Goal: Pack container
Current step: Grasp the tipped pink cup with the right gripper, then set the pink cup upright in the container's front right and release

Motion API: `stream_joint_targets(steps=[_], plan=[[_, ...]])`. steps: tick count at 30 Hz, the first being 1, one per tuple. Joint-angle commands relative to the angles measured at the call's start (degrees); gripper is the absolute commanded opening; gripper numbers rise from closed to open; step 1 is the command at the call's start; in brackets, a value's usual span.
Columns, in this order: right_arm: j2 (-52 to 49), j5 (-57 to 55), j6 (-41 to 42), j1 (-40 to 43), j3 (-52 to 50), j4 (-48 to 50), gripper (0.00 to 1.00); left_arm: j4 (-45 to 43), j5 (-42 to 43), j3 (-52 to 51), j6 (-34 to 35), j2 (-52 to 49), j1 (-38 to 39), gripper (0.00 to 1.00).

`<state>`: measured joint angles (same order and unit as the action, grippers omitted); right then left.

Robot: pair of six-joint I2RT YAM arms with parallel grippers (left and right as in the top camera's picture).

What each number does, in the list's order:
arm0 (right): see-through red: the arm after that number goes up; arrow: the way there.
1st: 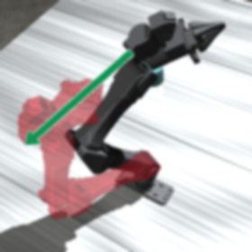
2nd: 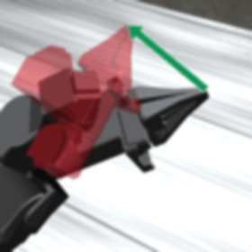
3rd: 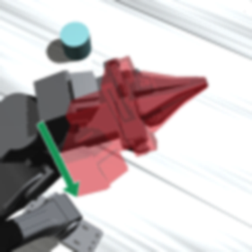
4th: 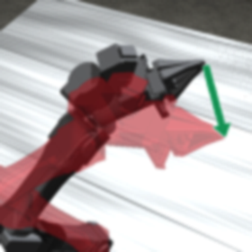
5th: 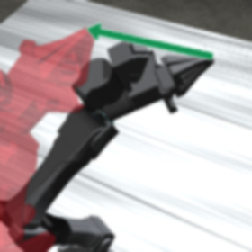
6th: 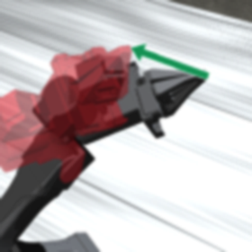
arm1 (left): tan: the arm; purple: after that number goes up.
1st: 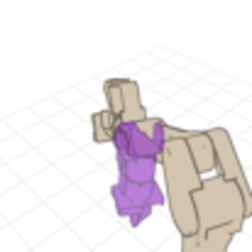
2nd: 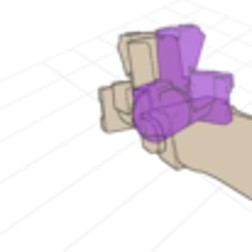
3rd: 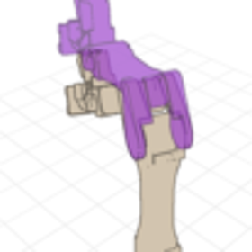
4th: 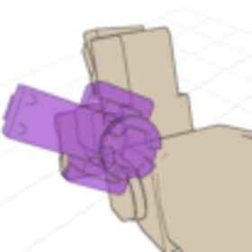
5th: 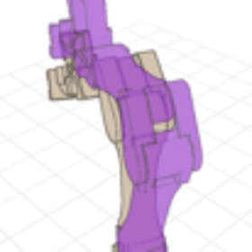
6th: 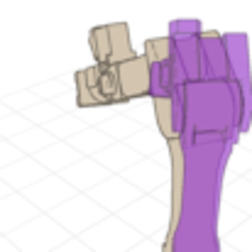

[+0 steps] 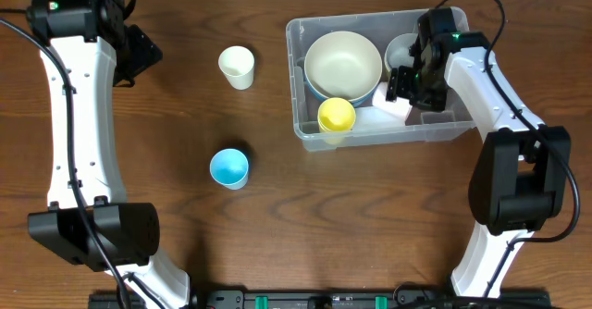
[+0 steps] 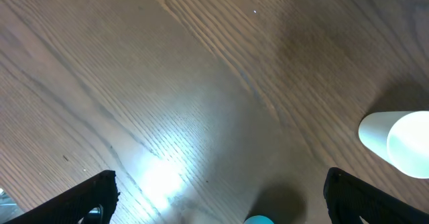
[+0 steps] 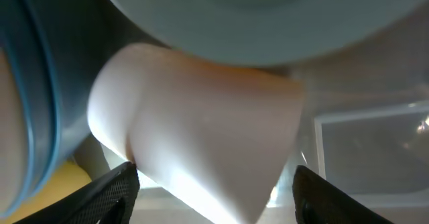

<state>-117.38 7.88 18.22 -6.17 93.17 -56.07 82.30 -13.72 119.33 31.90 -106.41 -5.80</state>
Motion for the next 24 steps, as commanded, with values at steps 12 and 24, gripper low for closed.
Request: stream_joint_targets(steps=[12, 24], plan=[[0.04, 0.63, 0.68, 0.37, -0.39, 4.17, 0.60, 0.35, -0.52, -0.39, -0.76, -0.55, -0.02, 0.98], [0.04, 1.11, 1.73, 0.37, -0.39, 4.00, 0.08, 0.37, -0.52, -0.39, -1.42, -0.55, -0.02, 0.98]])
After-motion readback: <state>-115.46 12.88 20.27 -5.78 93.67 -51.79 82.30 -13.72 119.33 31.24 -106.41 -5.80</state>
